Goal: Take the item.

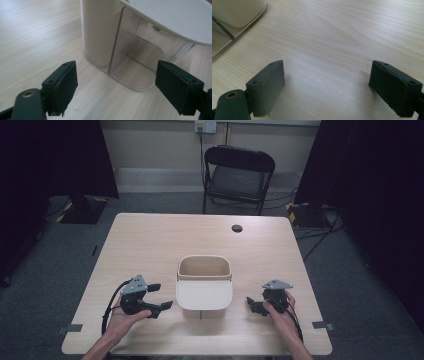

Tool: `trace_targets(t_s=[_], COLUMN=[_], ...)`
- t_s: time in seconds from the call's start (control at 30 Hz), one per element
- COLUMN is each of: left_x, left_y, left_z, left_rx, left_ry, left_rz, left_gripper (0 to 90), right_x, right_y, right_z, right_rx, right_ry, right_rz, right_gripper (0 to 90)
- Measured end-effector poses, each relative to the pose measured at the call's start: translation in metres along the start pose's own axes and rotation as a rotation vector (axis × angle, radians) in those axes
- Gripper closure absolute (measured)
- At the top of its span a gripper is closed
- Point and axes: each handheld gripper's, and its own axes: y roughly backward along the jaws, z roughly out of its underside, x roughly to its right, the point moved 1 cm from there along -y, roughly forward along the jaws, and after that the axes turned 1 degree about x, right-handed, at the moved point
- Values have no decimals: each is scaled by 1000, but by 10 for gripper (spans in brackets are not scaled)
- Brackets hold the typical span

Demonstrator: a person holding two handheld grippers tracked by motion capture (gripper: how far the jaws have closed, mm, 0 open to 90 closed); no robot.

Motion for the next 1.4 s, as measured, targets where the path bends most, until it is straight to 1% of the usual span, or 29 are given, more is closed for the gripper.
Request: trace_targets(t_s=[0.03, 0.1, 0.13, 0.17, 0.23, 0.27, 0.33, 0.4, 0.43, 0.5, 0.53, 0.57, 0.6, 0.67, 0.73, 0.77, 0.93, 1.03, 1.07, 1.17, 1.23, 1.27, 1.33, 1.4], left_x=[0, 3, 5, 7, 9, 10, 12, 14, 16, 17, 17, 18, 21, 23, 24, 24, 24, 24, 23, 22, 23, 23, 24, 24], left_y=[0, 0, -1, -1, -1, 0, 1, 1, 0, -1, -2, -3, -6, -8, -9, -10, -16, -18, -19, -20, -18, -18, -17, -15], left_z=[0, -1, -2, -2, -2, -4, -5, -5, -6, -6, -6, -6, -6, -7, -7, -7, -6, -6, -6, -6, -6, -7, -7, -8], left_rx=[0, 9, 12, 10, 18, 16, 33, 37, 39, 33, 34, 34, 19, 15, 11, 17, 1, -7, -3, -1, 0, 14, 23, 30], left_ry=[0, 4, -8, -9, -10, -24, -24, -24, -27, -32, -36, -28, -35, -47, -51, -48, -58, -58, -62, -56, -69, -69, -66, -71], left_rz=[0, 20, 30, 34, 35, 30, 39, 47, 61, 63, 71, 83, 89, 96, 91, 92, 93, 89, 94, 102, 102, 105, 105, 107], left_gripper=[177, 177, 177, 178, 178, 178, 185, 185, 185, 185, 185, 185, 174, 169, 169, 169, 178, 186, 190, 191, 213, 218, 220, 235], right_x=[0, 0, 0, 0, 0, 0, 0, 0, 0, 0, 0, 0, 0, 0, 0, 0, 0, 0, 0, 0, 0, 0, 0, 0], right_y=[0, 0, 0, 0, 0, 0, 0, 0, 0, 0, 0, 0, 0, 0, 0, 0, 0, 0, 0, 0, 0, 0, 0, 0], right_z=[0, 0, 0, 0, 0, 0, 0, 0, 0, 0, 0, 0, 0, 0, 0, 0, 0, 0, 0, 0, 0, 0, 0, 0], right_rx=[0, 0, 0, 0, 0, 0, 0, 0, 0, 0, 0, 0, 0, 0, 0, 0, 0, 0, 0, 0, 0, 0, 0, 0], right_ry=[0, -1, -1, -1, 0, 0, -1, 0, -1, 0, -1, -1, -1, 0, 0, 0, -1, 0, 0, 0, 0, 0, 0, 0], right_rz=[0, 0, 0, 0, 0, 0, 0, 0, 0, 0, 0, 0, 0, 0, 0, 0, 0, 0, 0, 0, 0, 0, 0, 0], right_gripper=[124, 124, 124, 124, 124, 124, 124, 124, 124, 124, 124, 124, 124, 124, 124, 124, 124, 124, 124, 124, 124, 124, 124, 124])
